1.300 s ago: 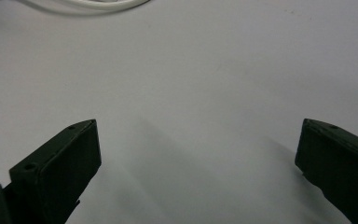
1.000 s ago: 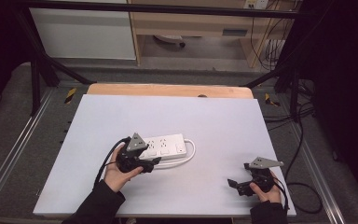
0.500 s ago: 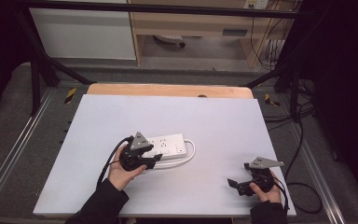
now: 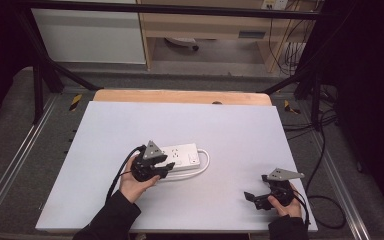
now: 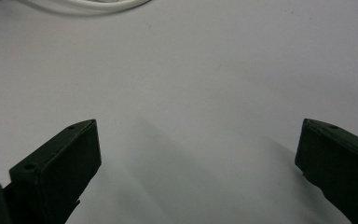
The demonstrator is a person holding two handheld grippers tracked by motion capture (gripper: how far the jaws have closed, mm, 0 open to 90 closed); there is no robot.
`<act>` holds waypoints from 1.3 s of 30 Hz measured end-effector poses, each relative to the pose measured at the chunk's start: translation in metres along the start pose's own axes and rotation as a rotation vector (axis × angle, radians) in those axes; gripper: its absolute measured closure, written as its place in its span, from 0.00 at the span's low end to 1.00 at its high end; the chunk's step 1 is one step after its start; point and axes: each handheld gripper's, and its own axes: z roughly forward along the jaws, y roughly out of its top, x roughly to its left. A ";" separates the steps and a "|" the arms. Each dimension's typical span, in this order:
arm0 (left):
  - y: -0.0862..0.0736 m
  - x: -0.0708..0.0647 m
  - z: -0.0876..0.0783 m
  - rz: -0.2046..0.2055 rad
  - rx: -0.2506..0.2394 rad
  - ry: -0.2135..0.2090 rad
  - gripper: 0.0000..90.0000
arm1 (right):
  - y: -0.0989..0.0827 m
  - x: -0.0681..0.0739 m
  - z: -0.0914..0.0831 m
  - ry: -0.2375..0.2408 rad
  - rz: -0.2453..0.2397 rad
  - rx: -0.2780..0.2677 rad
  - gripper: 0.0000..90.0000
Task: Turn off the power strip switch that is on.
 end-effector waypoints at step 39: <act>0.000 0.002 0.029 -0.022 0.019 0.021 0.93 | 0.000 0.000 0.000 -0.002 0.000 0.002 0.01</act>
